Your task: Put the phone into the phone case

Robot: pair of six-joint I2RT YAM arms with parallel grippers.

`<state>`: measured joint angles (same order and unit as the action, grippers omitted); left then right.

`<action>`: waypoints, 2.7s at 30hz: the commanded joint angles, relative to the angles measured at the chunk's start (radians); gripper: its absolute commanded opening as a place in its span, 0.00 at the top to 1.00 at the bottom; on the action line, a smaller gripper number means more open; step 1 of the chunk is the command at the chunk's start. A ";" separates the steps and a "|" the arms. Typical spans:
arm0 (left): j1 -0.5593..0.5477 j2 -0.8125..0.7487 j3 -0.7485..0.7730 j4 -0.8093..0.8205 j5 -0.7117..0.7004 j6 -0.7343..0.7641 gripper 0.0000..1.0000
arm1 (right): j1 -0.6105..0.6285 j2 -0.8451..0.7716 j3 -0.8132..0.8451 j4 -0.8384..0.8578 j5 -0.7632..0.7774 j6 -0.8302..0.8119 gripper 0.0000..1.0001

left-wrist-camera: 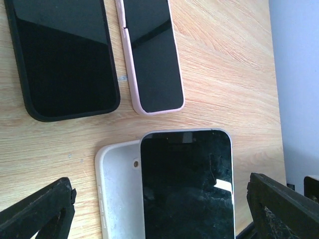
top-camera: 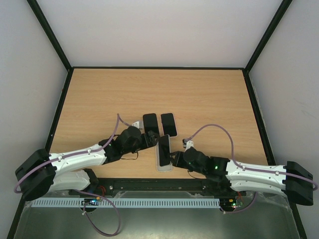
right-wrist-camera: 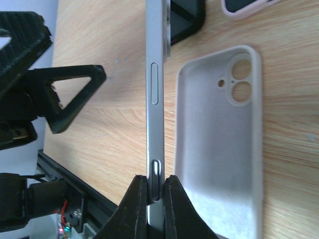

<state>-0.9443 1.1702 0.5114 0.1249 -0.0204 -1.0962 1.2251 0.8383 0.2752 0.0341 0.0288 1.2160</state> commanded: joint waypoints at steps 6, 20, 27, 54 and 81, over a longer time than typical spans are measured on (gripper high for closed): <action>-0.005 0.085 -0.037 0.037 0.002 0.023 0.12 | -0.012 -0.027 -0.050 -0.013 -0.007 0.005 0.98; -0.007 0.222 -0.073 0.172 0.080 0.012 0.26 | -0.031 0.027 -0.101 0.107 -0.051 0.029 0.98; -0.031 0.252 -0.115 0.250 0.122 -0.044 0.29 | -0.047 0.062 -0.120 0.159 -0.062 0.040 0.98; -0.101 0.249 -0.123 0.239 0.029 -0.077 0.33 | -0.097 0.267 -0.146 0.363 -0.255 -0.040 0.98; -0.083 0.226 -0.132 0.294 0.027 0.014 0.32 | -0.134 0.487 -0.111 0.518 -0.460 -0.083 0.98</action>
<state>-1.0264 1.3891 0.3820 0.3744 -0.0185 -1.1027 1.0729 1.2675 0.1555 0.6117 -0.3466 1.1633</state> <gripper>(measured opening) 0.675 0.046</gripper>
